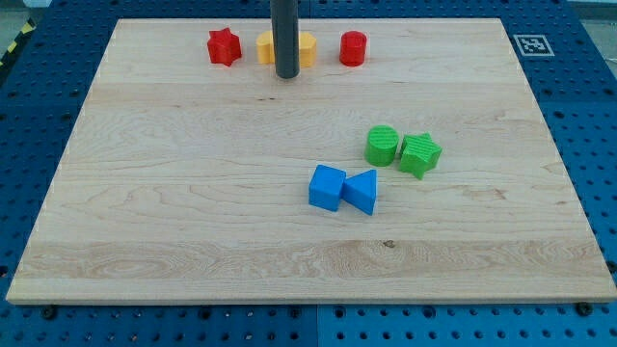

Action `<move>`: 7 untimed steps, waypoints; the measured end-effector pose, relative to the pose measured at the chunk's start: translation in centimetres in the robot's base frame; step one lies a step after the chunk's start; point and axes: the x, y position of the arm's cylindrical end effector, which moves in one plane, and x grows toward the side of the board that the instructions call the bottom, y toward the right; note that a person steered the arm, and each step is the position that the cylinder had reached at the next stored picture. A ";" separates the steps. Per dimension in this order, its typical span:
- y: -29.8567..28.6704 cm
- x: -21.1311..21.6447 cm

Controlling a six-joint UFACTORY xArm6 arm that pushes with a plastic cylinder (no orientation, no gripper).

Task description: Move the red star towards the center

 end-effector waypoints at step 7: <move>-14.3 -11.7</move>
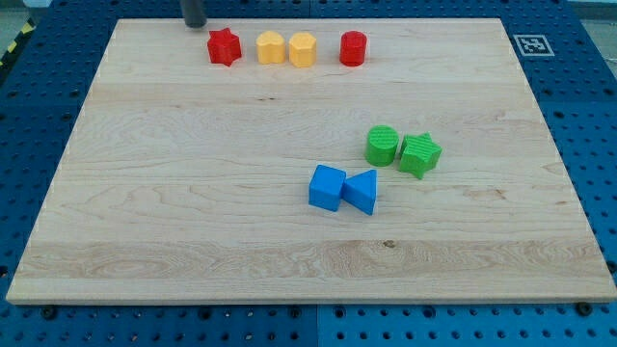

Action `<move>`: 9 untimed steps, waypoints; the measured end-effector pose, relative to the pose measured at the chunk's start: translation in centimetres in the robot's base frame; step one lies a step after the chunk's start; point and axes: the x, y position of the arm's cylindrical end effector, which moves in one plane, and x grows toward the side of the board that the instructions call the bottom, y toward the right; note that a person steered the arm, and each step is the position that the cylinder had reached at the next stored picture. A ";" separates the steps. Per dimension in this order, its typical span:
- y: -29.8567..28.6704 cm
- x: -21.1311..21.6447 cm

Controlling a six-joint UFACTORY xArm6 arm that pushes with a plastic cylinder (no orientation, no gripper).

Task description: Move the red star towards the center

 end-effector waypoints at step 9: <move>8.3 8.8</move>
